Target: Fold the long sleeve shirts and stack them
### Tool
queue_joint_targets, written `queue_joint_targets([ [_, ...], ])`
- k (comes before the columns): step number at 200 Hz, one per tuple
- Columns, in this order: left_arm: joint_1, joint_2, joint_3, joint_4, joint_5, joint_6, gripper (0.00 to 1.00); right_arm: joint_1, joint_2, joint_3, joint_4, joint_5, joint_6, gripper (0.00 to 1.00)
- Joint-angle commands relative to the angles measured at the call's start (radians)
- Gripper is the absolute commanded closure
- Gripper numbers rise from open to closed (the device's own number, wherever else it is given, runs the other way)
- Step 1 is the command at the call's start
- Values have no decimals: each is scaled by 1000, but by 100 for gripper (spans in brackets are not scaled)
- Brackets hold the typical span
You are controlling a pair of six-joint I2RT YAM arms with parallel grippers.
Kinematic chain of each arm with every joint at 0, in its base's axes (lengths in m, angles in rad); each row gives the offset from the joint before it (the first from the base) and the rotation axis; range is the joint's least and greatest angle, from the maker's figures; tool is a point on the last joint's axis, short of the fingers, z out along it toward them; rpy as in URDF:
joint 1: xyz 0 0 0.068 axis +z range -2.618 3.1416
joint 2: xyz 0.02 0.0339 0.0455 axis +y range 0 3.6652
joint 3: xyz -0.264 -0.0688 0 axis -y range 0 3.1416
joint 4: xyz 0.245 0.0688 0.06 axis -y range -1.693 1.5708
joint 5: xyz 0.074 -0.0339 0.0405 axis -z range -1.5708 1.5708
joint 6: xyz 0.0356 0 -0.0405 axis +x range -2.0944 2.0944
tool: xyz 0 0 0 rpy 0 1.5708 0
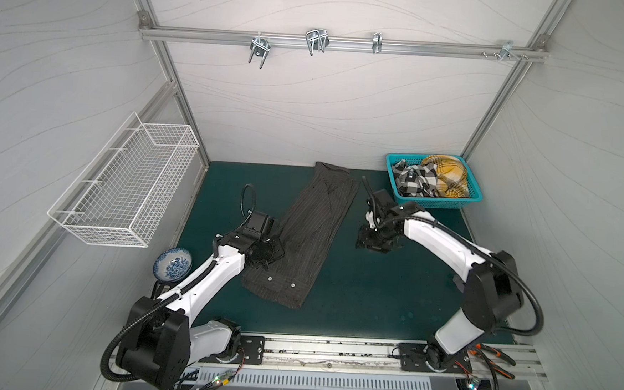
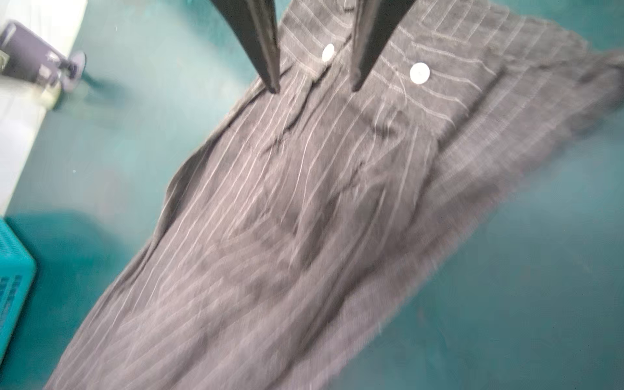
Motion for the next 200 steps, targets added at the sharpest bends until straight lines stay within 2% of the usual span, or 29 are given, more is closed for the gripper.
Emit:
queue_joint_targets([
  [1,42,113,94,-40,-39,58,72,83,57,-17,146,-75,107,59],
  [13,67,181,101,-28,-43,68,84,132,125,27,185,-94,117,63],
  [21,94,224,93,-5,-2,67,93,159,175,59,210,-98,128,64],
  [35,126,286,78,34,25,65,100,188,263,102,283,-144,150,65],
  [62,128,352,58,85,47,65,100,220,430,234,283,-154,141,69],
  [85,117,378,25,135,84,33,100,194,519,294,217,-126,147,72],
  [101,64,402,23,152,101,16,100,137,538,287,161,-88,151,73],
  [117,-32,414,15,200,128,-47,100,60,527,267,127,-65,129,73],
  [144,-187,435,34,312,183,-171,100,-58,472,279,44,-25,30,73],
  [159,-223,420,88,312,214,-181,100,-90,401,274,8,-19,-26,68],
  [177,-223,330,131,252,203,-161,81,-83,283,230,-44,13,-60,57],
  [190,-222,268,179,136,163,-99,71,-62,179,148,-43,11,-47,50],
  [200,-218,229,190,88,181,-66,66,-37,105,72,-26,-6,-21,49],
])
